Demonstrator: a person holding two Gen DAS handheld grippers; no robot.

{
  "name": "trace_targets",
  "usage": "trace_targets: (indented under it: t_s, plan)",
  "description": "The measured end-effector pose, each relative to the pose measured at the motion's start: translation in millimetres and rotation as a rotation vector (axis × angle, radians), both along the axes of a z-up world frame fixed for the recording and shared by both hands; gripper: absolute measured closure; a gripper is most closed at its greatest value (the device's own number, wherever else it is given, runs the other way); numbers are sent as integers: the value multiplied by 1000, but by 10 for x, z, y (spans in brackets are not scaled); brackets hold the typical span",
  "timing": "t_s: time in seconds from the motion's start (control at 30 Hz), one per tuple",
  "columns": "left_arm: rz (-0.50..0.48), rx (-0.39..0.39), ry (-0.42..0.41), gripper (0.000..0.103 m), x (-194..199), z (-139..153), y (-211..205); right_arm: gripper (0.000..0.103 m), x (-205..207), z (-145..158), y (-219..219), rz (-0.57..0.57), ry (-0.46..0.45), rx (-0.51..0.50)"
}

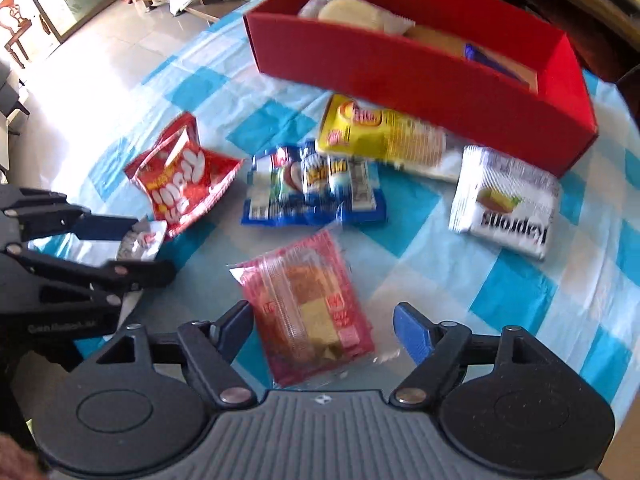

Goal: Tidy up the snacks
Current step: 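Grasp the white foil packet with the left tool while the right tool grasps the pink-wrapped cake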

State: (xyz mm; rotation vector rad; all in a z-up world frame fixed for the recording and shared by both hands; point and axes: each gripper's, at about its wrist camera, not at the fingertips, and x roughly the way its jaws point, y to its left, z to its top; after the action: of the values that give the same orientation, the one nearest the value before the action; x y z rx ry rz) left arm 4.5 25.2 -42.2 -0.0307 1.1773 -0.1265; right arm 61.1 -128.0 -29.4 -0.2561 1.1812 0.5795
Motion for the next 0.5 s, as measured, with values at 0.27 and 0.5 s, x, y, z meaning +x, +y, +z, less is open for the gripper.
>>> trace_targets:
  t_s: [0.27,0.5]
  plan:
    - [-26,2,5,36,-30,-23,-35,13,69,-246,245,182,-15,-121]
    - [-26,30,17,18,-74,-61,-38,0,70,-402,173,114,14,-110]
